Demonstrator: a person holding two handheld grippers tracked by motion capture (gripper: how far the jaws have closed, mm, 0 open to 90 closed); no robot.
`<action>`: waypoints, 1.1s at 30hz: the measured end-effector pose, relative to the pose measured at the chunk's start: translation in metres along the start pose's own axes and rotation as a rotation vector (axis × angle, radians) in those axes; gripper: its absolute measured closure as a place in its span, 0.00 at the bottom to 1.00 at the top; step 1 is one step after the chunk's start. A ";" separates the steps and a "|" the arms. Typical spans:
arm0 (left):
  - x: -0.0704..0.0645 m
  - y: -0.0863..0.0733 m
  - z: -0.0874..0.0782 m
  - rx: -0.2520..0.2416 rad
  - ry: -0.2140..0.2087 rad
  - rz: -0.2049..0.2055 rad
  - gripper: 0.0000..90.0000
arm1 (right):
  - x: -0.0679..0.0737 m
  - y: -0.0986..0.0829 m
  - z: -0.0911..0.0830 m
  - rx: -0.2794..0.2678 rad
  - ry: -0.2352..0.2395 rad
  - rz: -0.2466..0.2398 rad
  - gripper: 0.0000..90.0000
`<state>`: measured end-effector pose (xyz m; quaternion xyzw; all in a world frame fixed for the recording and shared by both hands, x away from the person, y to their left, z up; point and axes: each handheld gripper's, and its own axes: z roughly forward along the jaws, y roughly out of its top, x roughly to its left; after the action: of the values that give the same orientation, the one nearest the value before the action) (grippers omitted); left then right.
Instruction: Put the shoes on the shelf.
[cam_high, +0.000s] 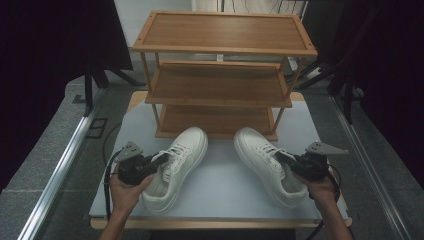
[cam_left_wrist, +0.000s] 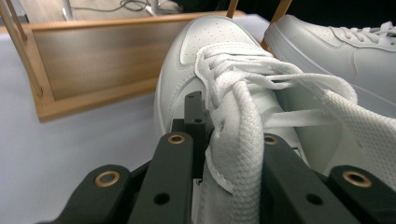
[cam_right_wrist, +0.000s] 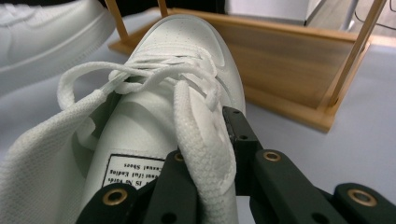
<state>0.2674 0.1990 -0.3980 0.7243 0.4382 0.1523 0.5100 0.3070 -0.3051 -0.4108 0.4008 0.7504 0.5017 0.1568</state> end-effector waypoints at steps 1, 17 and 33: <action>0.000 0.002 -0.002 -0.011 -0.008 -0.007 0.92 | 0.000 0.002 -0.003 -0.011 0.006 0.010 0.93; 0.002 0.043 -0.022 -0.140 -0.145 -0.092 0.92 | 0.008 0.042 -0.036 -0.158 0.055 0.107 0.93; -0.004 0.093 -0.012 -0.206 -0.187 -0.100 0.92 | 0.011 0.082 -0.042 -0.269 0.043 0.151 0.93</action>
<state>0.3014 0.1938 -0.3109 0.6565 0.4063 0.1029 0.6272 0.3097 -0.3086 -0.3177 0.4205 0.6472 0.6167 0.1548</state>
